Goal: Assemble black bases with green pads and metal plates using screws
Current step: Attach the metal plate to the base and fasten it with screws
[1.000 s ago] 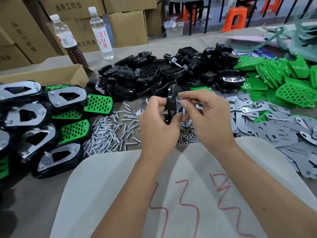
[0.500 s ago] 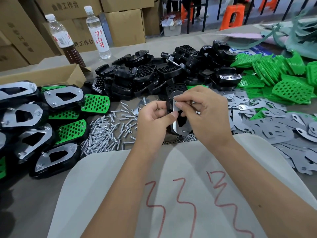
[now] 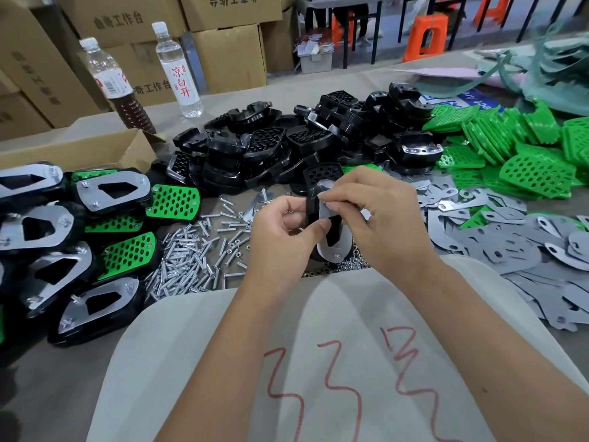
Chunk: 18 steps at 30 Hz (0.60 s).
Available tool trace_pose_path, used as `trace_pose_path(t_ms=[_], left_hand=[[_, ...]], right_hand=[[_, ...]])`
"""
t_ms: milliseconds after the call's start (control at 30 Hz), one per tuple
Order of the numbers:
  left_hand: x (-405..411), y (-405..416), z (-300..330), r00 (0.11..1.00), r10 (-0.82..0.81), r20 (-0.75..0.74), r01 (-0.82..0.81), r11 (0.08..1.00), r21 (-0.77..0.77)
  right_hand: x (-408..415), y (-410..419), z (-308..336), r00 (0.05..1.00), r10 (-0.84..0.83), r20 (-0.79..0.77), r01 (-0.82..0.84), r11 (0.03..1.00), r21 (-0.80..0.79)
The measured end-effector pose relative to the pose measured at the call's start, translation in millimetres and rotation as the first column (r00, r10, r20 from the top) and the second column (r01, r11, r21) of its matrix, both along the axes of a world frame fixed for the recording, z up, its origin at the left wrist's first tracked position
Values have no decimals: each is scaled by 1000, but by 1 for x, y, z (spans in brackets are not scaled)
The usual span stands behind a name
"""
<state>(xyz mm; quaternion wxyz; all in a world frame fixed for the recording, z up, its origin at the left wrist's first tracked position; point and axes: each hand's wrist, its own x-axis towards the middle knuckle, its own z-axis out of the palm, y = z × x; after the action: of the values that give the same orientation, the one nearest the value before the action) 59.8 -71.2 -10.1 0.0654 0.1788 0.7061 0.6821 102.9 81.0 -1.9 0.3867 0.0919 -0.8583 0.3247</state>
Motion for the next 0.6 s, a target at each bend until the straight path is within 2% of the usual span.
trace_pose_path(t_ms=[400, 500, 600], left_hand=[[-3, -1, -2, 1000, -24, -11, 24, 1000, 16], [-3, -2, -2, 999, -48, 20, 47, 998, 46], [-5, -6, -1, 995, -77, 59, 73, 995, 70]], right_hand=[[-1, 0, -4, 999, -34, 20, 35, 995, -89], [-2, 1, -4, 999, 13, 37, -9, 993, -116], [-2, 5, -2, 997, 40, 66, -36, 997, -72]])
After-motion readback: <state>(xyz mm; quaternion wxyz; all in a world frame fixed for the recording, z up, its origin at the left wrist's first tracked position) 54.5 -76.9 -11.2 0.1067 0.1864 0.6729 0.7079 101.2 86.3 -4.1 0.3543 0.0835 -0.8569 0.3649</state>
